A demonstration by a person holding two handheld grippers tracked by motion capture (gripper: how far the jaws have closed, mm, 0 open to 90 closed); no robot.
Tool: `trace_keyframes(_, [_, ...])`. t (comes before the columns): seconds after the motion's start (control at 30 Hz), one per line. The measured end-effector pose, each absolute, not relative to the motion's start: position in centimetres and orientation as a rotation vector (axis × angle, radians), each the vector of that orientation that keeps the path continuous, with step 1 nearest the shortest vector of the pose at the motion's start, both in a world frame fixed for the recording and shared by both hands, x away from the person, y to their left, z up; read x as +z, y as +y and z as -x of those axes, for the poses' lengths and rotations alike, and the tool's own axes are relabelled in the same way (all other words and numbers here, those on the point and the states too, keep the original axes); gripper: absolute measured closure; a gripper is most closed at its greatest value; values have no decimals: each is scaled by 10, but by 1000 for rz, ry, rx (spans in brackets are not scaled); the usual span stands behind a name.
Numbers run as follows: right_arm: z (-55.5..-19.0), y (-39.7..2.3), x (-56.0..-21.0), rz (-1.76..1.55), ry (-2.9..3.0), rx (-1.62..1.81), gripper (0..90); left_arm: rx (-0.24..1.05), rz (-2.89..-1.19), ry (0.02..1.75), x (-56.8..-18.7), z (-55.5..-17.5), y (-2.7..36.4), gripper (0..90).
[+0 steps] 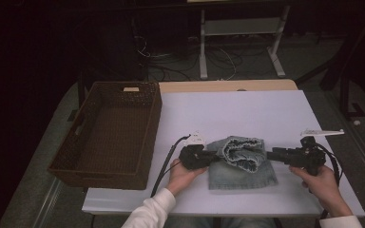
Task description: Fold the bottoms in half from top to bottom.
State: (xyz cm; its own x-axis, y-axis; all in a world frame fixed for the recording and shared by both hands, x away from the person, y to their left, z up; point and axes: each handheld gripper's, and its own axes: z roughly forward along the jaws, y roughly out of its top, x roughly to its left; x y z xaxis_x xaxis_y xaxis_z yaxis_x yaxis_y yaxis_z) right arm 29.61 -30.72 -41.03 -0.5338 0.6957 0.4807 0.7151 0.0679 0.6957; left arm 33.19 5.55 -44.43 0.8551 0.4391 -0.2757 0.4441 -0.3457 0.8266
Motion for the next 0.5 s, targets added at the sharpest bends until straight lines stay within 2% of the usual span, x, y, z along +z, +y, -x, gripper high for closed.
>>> trace_keyframes(0.5, [-314, -310, -385, 1442, -2241, -1624, 650, 0, -1989, 640, -445, -330, 55, 818])
